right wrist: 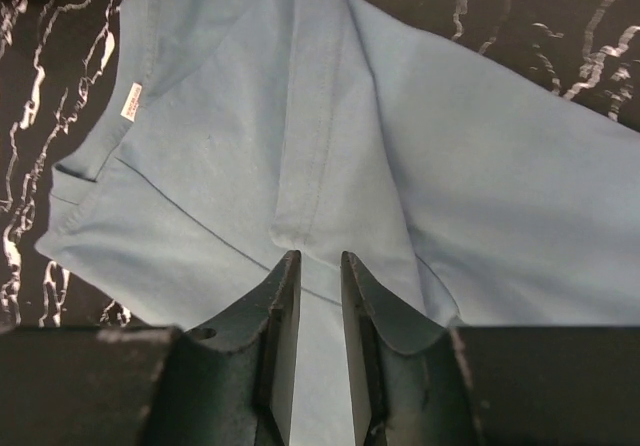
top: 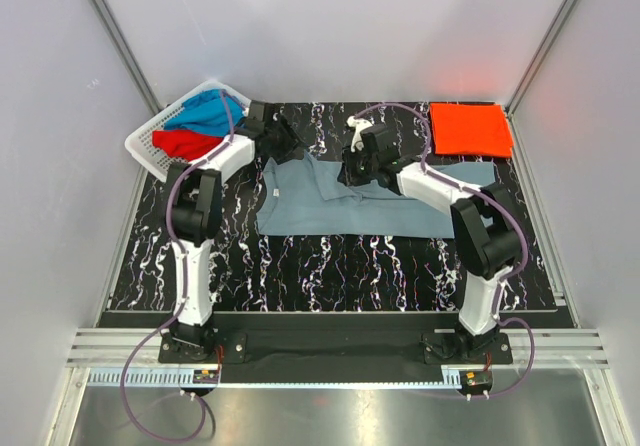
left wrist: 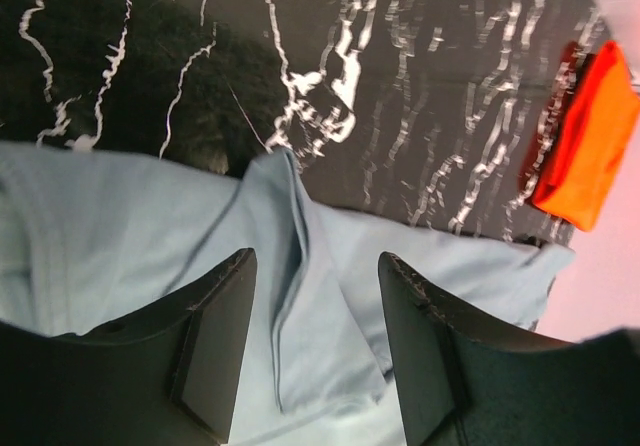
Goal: Fold and stack the t-shirts
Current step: Fold the tshirt
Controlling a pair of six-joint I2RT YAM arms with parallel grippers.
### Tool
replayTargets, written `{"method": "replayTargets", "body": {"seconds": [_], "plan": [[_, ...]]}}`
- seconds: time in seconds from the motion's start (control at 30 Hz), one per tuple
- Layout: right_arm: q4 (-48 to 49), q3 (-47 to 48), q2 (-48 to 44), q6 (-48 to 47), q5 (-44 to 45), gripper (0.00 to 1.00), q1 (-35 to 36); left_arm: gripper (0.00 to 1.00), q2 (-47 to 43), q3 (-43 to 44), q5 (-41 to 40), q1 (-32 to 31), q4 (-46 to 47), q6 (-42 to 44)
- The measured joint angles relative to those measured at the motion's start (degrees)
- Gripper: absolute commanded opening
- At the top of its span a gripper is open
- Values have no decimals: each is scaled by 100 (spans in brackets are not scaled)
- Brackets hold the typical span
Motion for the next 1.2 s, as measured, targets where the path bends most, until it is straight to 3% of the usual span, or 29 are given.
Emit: {"method": "replayTargets", "body": {"seconds": [0.27, 0.4, 0.93, 1.2], "plan": [[170, 256, 584, -291, -31, 39, 275, 57, 656, 529, 87, 9, 63, -140], [264, 321, 721, -310, 70, 38, 468, 56, 835, 671, 127, 22, 136, -199], [236, 588, 1357, -389, 745, 38, 837, 35, 1303, 1067, 402, 68, 264, -120], [225, 588, 1357, -579, 1128, 36, 896, 31, 1445, 1093, 503, 105, 363, -26]]}}
